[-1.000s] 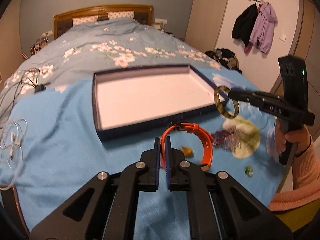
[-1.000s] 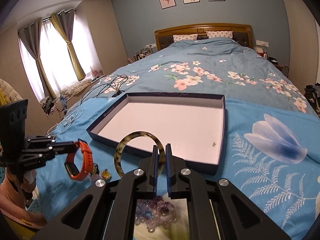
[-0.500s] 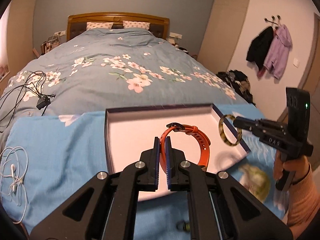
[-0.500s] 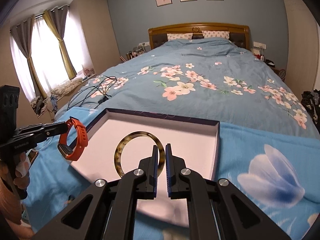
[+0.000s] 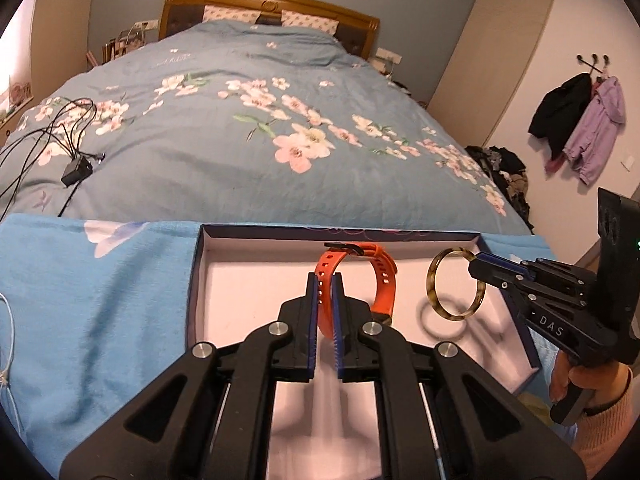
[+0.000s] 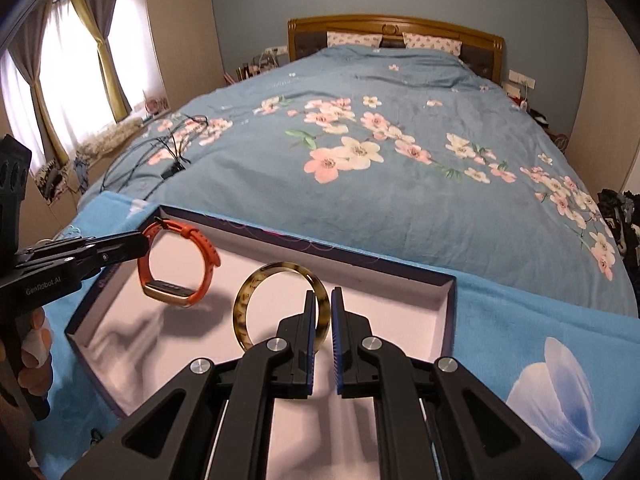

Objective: Organize jewelry
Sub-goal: 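Carry the watch and bangle into the blue tray and open both grippers, then grasp the pink pendant with the left gripper while the right gripper grasps the clear bead bracelet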

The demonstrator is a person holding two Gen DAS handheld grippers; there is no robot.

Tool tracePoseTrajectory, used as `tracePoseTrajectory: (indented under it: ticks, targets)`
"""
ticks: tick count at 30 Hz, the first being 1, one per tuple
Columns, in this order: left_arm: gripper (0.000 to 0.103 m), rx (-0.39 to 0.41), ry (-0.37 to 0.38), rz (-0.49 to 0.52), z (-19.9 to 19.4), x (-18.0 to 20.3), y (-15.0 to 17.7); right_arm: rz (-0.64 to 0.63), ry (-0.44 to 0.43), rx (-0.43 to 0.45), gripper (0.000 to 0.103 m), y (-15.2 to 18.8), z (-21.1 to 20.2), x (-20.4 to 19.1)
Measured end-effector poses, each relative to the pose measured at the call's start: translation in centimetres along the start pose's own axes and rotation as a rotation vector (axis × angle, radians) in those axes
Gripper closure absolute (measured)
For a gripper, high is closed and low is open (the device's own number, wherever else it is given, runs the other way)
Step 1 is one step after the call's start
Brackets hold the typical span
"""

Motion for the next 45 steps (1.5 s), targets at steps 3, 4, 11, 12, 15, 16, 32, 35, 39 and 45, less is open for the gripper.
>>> tracePoseTrajectory:
  ticks: [3,4,11,12,15,16,32,35,39,45]
  targets:
    - [0.102,-0.014,-0.011,-0.013,1.2,-0.4,0.0,0.007,0.011,-0.028,0.097,0.1,0.9,0.2]
    - [0.102,-0.019,-0.015,-0.013,1.6,-0.3,-0.1,0.006,0.015,-0.038,0.097,0.2,1.2,0.3]
    - [0.102,-0.052,-0.026,-0.006,2.9,0.0,0.2,0.017,0.043,-0.070,0.099,-0.1,2.5,0.4]
    - [0.102,-0.054,-0.025,-0.003,3.0,0.0,0.3,0.024,0.047,-0.071,0.098,-0.2,2.6,0.6]
    - [0.097,-0.057,-0.015,0.004,3.1,0.2,0.5,0.042,0.060,-0.068,0.097,-0.2,2.7,1.0]
    - [0.096,-0.051,-0.015,0.012,3.0,0.3,0.5,0.043,0.059,-0.062,0.097,-0.2,2.5,0.9]
    - [0.038,0.170,0.011,0.226,-9.5,1.8,3.5,-0.094,-0.142,0.116,0.057,3.8,-10.7,-3.5]
    - [0.037,0.180,0.013,0.246,-11.6,1.4,5.0,-0.092,-0.156,0.087,0.057,6.4,-12.2,-4.0]
    - [0.036,0.168,0.023,0.260,-14.0,1.2,8.0,-0.057,-0.171,0.047,0.057,9.8,-13.5,-4.1]
    - [0.035,0.130,0.038,0.283,-15.8,1.7,11.5,-0.022,-0.142,0.010,0.062,12.9,-13.9,-3.8]
Point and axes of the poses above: each gripper's, at about its wrist camera, not at the fingertips, and z roughly the way its jaws point, x to its right, y to its underside, the point moved 4 cm from there along z, roughly the way its jaws point, and after that the axes turned 11 degrees about x, right-handed, at the moved point
